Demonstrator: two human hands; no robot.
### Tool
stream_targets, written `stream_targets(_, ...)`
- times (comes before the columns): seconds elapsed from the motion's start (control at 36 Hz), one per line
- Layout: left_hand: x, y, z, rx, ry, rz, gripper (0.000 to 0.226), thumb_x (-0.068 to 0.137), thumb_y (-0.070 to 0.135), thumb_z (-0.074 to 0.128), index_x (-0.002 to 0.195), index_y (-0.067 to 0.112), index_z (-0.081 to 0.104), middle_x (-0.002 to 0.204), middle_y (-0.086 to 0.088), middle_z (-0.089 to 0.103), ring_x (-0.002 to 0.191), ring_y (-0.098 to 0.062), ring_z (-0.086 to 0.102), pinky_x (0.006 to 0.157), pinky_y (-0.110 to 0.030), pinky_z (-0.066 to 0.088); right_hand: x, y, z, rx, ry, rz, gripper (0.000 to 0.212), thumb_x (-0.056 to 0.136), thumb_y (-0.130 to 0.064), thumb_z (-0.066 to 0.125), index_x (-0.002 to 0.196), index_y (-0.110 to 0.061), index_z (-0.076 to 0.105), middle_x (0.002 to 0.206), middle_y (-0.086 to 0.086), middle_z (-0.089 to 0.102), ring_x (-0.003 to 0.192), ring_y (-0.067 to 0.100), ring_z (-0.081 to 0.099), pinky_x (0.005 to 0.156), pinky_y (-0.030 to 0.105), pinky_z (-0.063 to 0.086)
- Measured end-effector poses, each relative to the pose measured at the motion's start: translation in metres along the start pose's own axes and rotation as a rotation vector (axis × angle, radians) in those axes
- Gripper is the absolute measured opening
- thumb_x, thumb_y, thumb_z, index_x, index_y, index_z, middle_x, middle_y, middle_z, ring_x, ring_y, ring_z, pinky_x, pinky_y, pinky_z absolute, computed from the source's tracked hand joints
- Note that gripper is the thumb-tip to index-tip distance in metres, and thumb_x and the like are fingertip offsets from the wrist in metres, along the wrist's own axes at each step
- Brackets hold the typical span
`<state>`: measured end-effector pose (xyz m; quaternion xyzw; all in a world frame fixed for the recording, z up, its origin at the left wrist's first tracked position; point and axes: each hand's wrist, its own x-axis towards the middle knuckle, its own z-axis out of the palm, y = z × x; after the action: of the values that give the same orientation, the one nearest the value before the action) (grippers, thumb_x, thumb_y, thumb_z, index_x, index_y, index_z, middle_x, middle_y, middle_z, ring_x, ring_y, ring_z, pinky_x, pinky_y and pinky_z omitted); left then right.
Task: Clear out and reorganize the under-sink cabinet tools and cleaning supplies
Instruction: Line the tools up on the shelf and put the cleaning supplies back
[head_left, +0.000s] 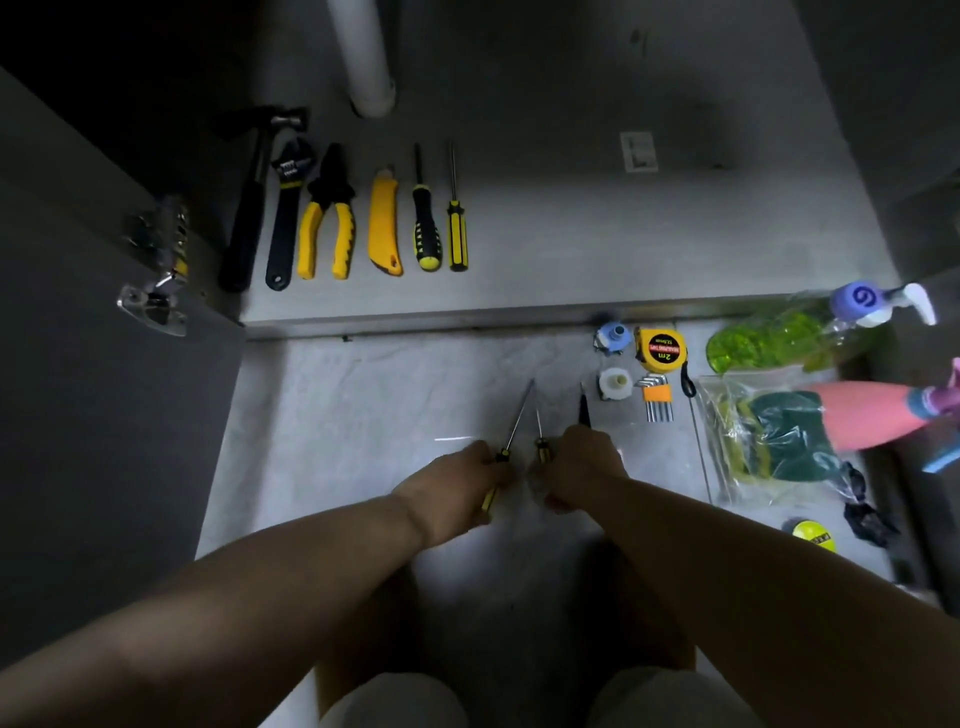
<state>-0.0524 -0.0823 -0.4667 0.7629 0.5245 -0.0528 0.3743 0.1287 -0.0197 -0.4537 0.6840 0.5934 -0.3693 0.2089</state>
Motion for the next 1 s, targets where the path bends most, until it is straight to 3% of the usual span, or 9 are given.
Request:
stream_targets(0.19, -0.024, -0.001, -0.027, 0.017, 0.004, 0.05, 0.051, 0.09, 0.033, 0.071, 0.138, 0.028, 0.055, 0.136, 0.002, 0.047, 0.112, -0.019, 0.058, 0.094, -0.024, 0.047, -0.002, 0.005, -0.01, -0.018, 0.014, -0.113, 0.03, 0.079, -0.014, 0.081, 0.101, -0.009, 0.062, 0.095, 0.01, 0.069, 0.084, 0.028, 0.072, 0.074, 0.04, 0.062)
stream_targets(0.28, -0.033, 0.002, -0.034, 0.017, 0.039, 0.061, 0.05, 0.09, 0.033, 0.071, 0.138, 0.028, 0.056, 0.13, 0.003, 0.049, 0.104, -0.017, 0.061, 0.089, -0.023, 0.05, -0.004, 0.005, -0.004, -0.014, 0.112, -0.164, 0.019, 0.087, -0.016, 0.066, 0.097, -0.015, 0.05, 0.083, 0.003, 0.055, 0.079, 0.026, 0.065, 0.068, 0.037, 0.059)
stream_targets(0.36, -0.039, 0.003, -0.037, 0.001, 0.11, 0.059, 0.047, 0.09, 0.034, 0.072, 0.135, 0.026, 0.06, 0.122, 0.003, 0.051, 0.095, -0.018, 0.063, 0.085, -0.03, 0.053, -0.006, 0.004, 0.005, -0.027, 0.166, -0.185, 0.016, 0.089, -0.019, 0.063, 0.097, -0.017, 0.05, 0.078, -0.002, 0.045, 0.08, 0.024, 0.06, 0.068, 0.035, 0.055)
stream_targets(0.5, -0.045, 0.005, -0.04, -0.011, 0.231, 0.076, 0.041, 0.09, 0.038, 0.071, 0.129, 0.025, 0.064, 0.116, 0.004, 0.052, 0.092, -0.017, 0.062, 0.08, -0.034, 0.054, -0.009, 0.005, 0.013, 0.004, 0.159, -0.138, 0.008, 0.086, -0.024, 0.063, 0.092, -0.018, 0.062, 0.089, 0.003, 0.063, 0.09, 0.026, 0.068, 0.076, 0.035, 0.057)
stream_targets(0.64, -0.048, 0.01, -0.052, -0.069, 0.346, 0.075, 0.043, 0.089, 0.037, 0.073, 0.13, 0.028, 0.064, 0.119, 0.008, 0.052, 0.096, -0.013, 0.061, 0.082, -0.028, 0.053, -0.009, 0.002, 0.012, 0.112, 0.141, -0.09, 0.028, 0.083, -0.039, 0.068, 0.095, -0.02, 0.051, 0.09, 0.002, 0.059, 0.083, 0.027, 0.066, 0.071, 0.041, 0.061)
stream_targets(0.75, -0.043, 0.012, -0.068, -0.04, 0.5, 0.099, 0.041, 0.086, 0.032, 0.076, 0.126, 0.025, 0.068, 0.116, 0.004, 0.056, 0.094, -0.014, 0.061, 0.077, -0.029, 0.054, -0.003, -0.003, 0.012, 0.037, 0.215, -0.118, 0.018, 0.091, -0.03, 0.062, 0.101, -0.017, 0.056, 0.103, 0.006, 0.065, 0.097, 0.029, 0.065, 0.076, 0.035, 0.055)
stream_targets(0.83, -0.03, 0.011, -0.088, -0.018, 0.691, 0.11, 0.04, 0.083, 0.029, 0.079, 0.122, 0.023, 0.068, 0.112, 0.001, 0.059, 0.096, -0.016, 0.058, 0.08, -0.03, 0.052, 0.002, -0.005, 0.001, 0.009, 0.124, -0.156, 0.019, 0.088, -0.024, 0.066, 0.105, -0.016, 0.065, 0.102, 0.005, 0.067, 0.096, 0.025, 0.066, 0.082, 0.037, 0.058)
stream_targets(0.92, -0.011, 0.009, -0.118, 0.096, 0.787, 0.083, 0.043, 0.085, 0.037, 0.076, 0.126, 0.026, 0.068, 0.111, 0.003, 0.059, 0.104, -0.016, 0.051, 0.087, -0.029, 0.045, 0.002, -0.009, -0.021, 0.082, -0.037, -0.289, 0.011, 0.082, -0.015, 0.072, 0.093, -0.012, 0.07, 0.086, 0.005, 0.07, 0.076, 0.019, 0.07, 0.067, 0.037, 0.062)
stream_targets(1.0, 0.008, 0.006, -0.151, 0.124, 0.855, 0.058, 0.046, 0.086, 0.041, 0.075, 0.128, 0.027, 0.067, 0.111, 0.005, 0.061, 0.109, -0.018, 0.049, 0.093, -0.031, 0.041, -0.003, -0.017, -0.056, 0.28, -0.268, -0.36, 0.007, 0.087, -0.011, 0.072, 0.092, -0.008, 0.071, 0.081, 0.011, 0.074, 0.064, 0.012, 0.07, 0.055, 0.023, 0.057)
